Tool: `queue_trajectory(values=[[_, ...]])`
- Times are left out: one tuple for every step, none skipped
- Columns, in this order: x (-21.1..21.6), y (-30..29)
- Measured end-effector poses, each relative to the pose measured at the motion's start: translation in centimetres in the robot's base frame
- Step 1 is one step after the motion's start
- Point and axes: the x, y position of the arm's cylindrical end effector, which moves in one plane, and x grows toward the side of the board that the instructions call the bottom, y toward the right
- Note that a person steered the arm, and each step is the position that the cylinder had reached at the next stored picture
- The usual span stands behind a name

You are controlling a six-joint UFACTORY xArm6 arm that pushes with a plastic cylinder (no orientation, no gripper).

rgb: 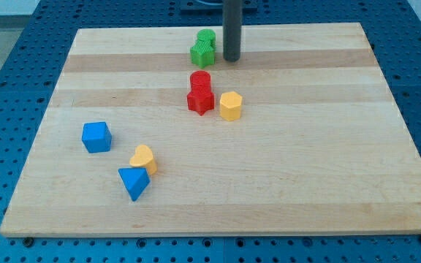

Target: Move the green circle along with green star to the red circle

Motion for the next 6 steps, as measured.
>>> queue_trajectory(values=[[-3.7, 1.0], [-6.0, -0.8], [-6.3, -3.1], [-6.3, -4.7], [-6.3, -5.9], [-5.3, -6.3]])
